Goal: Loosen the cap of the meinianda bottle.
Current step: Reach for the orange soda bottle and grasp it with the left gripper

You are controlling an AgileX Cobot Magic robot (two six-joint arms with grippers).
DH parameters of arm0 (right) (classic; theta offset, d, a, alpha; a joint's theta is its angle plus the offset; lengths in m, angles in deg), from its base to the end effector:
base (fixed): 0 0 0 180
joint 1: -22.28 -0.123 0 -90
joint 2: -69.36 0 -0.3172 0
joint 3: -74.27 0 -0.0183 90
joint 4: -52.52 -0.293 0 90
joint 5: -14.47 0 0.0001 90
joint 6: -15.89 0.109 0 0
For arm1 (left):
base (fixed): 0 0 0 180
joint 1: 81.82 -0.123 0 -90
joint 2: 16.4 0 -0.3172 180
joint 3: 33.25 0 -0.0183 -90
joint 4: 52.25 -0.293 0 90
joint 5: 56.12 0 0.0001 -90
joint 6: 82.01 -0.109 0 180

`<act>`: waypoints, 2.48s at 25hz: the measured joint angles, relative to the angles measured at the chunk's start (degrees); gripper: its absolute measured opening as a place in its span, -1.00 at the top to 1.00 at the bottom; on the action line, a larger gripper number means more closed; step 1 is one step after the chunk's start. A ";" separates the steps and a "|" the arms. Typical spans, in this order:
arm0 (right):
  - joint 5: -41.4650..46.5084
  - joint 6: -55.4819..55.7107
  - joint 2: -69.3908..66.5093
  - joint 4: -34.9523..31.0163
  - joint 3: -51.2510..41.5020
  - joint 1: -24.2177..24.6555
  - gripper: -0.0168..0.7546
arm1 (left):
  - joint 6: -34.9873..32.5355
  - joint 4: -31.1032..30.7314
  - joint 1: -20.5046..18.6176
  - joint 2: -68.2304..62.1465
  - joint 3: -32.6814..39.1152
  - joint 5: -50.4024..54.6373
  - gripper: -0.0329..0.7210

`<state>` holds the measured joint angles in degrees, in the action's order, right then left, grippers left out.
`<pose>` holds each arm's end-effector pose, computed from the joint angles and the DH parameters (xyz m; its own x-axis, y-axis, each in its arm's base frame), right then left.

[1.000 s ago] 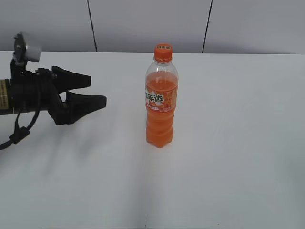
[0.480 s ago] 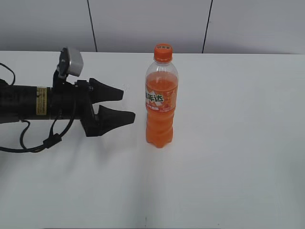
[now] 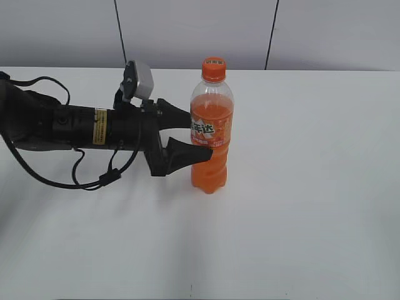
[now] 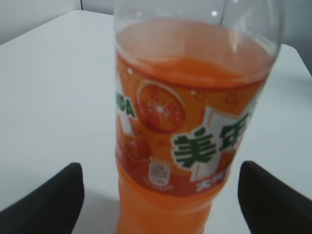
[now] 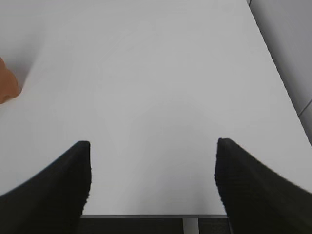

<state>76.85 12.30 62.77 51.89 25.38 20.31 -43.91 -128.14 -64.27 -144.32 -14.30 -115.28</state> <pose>0.0122 0.0015 0.2895 -0.4638 -0.0735 -0.8829 -0.0698 0.9965 -0.0463 0.3732 -0.2132 0.1035 -0.1316 0.2942 -0.9466 0.9742 0.2149 -0.0687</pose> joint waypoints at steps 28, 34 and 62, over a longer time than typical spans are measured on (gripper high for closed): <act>-0.05 0.00 0.00 0.00 0.00 0.00 -0.58 | 0.00 4.09 3.23 -2.31 -3.10 1.32 -0.32; -0.05 0.23 0.00 0.24 0.93 0.00 -0.58 | 0.00 4.15 3.34 -2.31 -3.10 1.32 -0.23; 7.24 3.59 -61.79 -4.40 36.37 0.00 0.01 | 0.00 4.22 3.34 -2.31 -3.10 0.91 -0.23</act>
<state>84.09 15.89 0.98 47.49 61.76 20.31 -43.91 -123.91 -60.93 -146.63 -17.39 -114.37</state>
